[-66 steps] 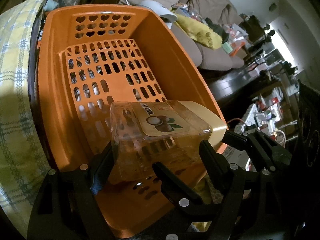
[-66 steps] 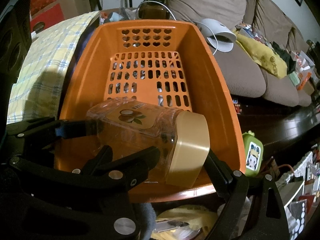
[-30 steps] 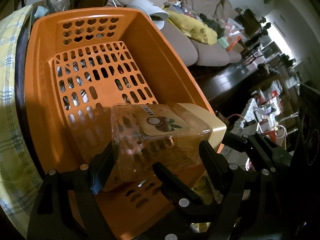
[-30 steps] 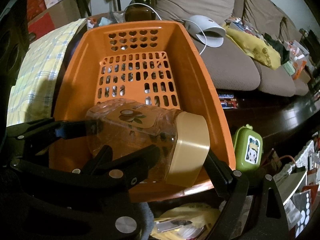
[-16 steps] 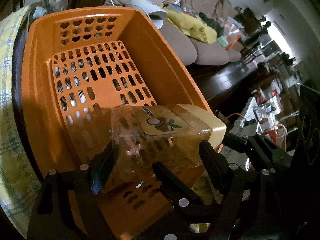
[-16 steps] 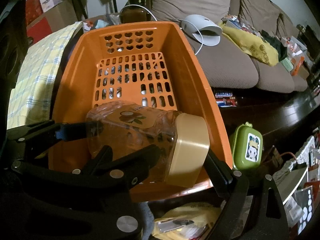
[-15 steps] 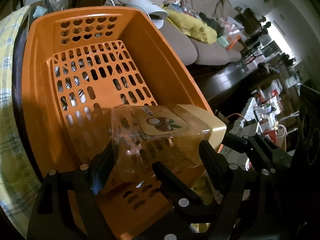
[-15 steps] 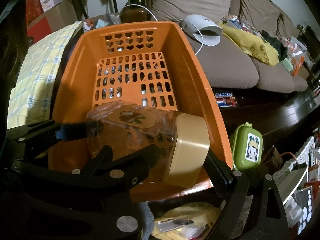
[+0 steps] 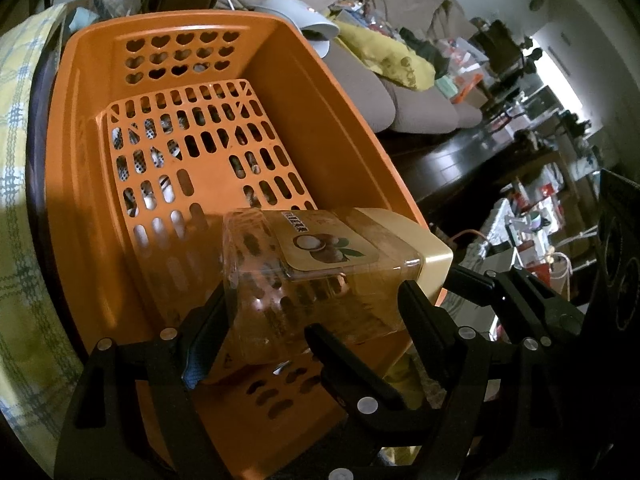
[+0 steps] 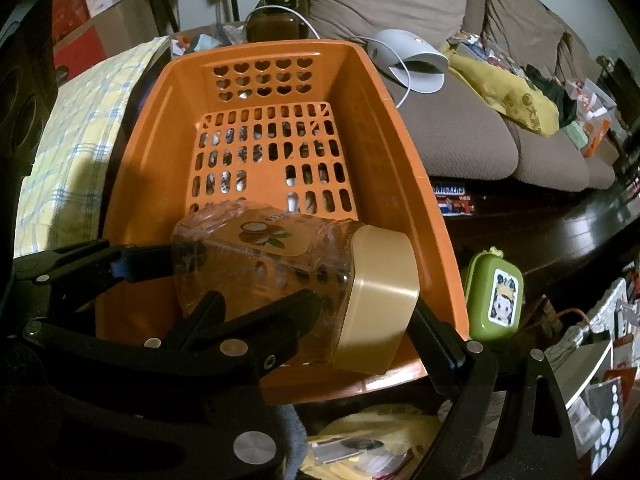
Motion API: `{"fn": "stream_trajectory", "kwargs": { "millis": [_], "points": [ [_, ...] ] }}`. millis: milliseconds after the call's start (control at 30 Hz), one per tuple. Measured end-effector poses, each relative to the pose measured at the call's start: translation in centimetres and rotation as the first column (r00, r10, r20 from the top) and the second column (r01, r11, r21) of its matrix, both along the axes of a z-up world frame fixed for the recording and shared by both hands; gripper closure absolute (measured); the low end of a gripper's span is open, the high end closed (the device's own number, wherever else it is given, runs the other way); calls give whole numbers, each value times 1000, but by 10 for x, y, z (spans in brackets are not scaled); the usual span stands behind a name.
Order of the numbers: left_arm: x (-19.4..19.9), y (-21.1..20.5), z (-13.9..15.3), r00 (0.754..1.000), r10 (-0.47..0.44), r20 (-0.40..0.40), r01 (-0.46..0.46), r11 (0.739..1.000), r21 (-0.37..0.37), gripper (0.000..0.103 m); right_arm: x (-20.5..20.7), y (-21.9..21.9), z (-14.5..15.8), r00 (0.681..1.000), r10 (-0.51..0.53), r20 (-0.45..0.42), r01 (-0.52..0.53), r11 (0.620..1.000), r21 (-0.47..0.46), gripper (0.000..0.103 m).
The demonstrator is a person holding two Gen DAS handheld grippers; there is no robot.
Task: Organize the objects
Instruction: 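Lower the container further toward the basket floor with both grippers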
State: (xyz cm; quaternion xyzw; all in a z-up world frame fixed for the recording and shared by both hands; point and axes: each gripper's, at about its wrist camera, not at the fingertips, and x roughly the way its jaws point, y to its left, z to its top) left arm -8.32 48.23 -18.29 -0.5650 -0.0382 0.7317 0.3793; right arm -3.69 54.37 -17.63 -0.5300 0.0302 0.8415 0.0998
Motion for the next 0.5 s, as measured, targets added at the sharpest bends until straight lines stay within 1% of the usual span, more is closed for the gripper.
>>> {"fn": "stream_trajectory", "kwargs": {
  "millis": [500],
  "points": [
    [-1,-2,1,1000,-5,-4,5,1000,4,24,0,0,-1,1000,9,5,-10,1000,7,11]
  ]
}}
